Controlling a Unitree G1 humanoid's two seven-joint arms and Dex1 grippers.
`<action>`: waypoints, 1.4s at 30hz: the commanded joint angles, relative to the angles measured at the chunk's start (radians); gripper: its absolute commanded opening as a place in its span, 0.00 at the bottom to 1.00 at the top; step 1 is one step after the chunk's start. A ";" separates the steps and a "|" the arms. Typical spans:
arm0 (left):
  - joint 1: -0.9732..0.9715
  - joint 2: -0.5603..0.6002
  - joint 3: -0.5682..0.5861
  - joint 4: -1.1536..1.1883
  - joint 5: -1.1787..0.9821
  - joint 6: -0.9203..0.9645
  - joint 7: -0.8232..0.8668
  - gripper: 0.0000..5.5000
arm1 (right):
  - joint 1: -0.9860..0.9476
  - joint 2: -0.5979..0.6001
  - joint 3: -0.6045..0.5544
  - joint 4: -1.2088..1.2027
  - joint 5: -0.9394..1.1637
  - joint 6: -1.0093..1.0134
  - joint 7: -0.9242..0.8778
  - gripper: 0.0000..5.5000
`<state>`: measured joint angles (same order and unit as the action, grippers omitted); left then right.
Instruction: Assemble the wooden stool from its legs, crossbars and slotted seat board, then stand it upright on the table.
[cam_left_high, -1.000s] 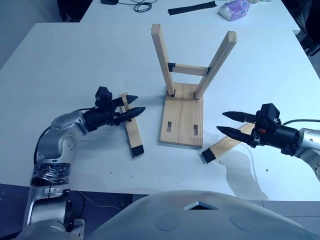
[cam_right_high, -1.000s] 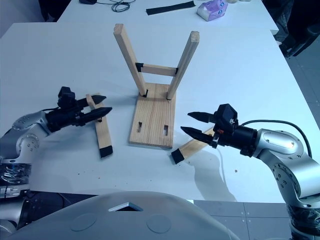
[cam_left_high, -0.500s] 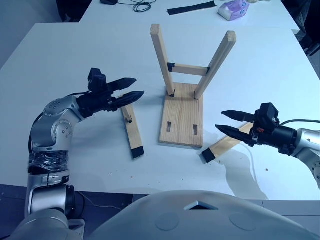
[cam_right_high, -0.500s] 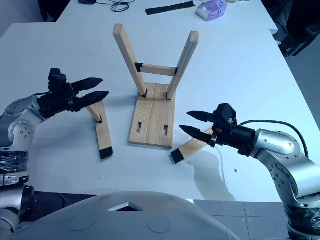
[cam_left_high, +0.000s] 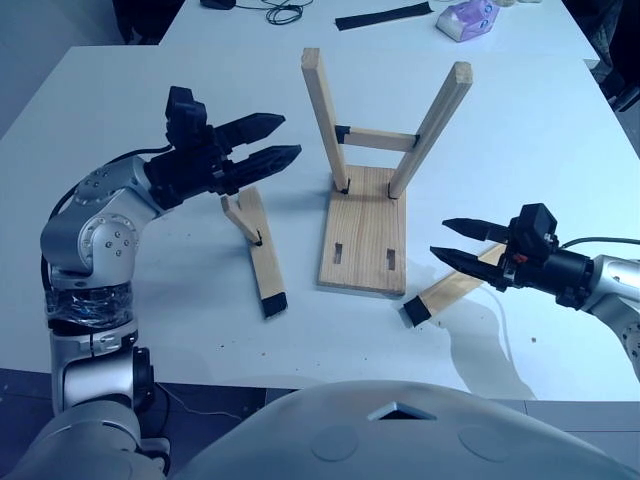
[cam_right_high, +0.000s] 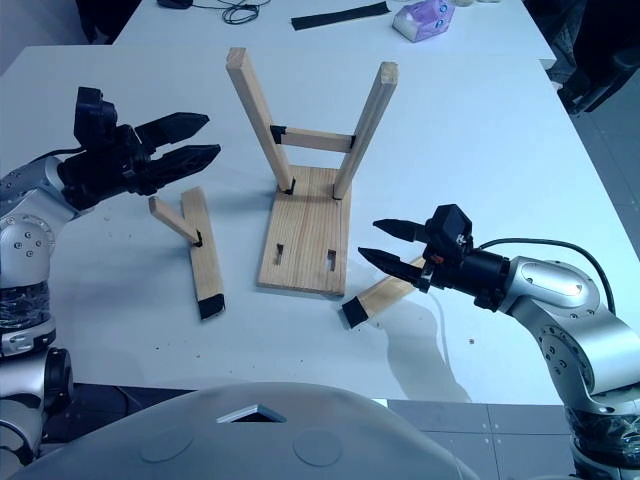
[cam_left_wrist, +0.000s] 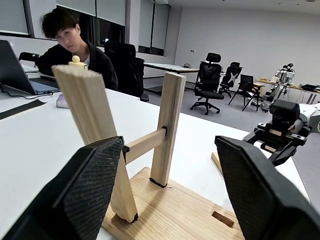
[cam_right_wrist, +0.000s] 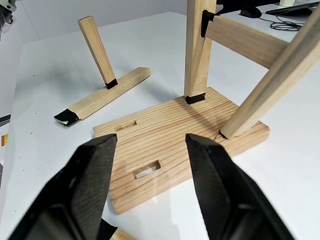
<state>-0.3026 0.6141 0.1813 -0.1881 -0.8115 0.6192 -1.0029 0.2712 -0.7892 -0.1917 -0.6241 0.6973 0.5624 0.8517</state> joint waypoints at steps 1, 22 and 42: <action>-0.024 0.002 0.002 -0.001 -0.009 0.013 0.006 0.62 | -0.002 0.004 0.006 -0.013 -0.009 -0.002 -0.007 0.46; -0.024 -0.006 0.003 -0.008 -0.017 0.013 0.019 0.62 | -0.013 -0.001 0.011 -0.005 -0.009 -0.004 -0.001 0.46; -0.089 0.027 0.042 -0.025 -0.084 0.045 0.036 0.62 | -0.006 0.000 0.006 -0.019 0.001 0.003 -0.005 0.46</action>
<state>-0.4459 0.6544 0.2475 -0.2371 -0.9286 0.6809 -0.9514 0.2658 -0.7886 -0.1894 -0.6340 0.6985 0.5590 0.8492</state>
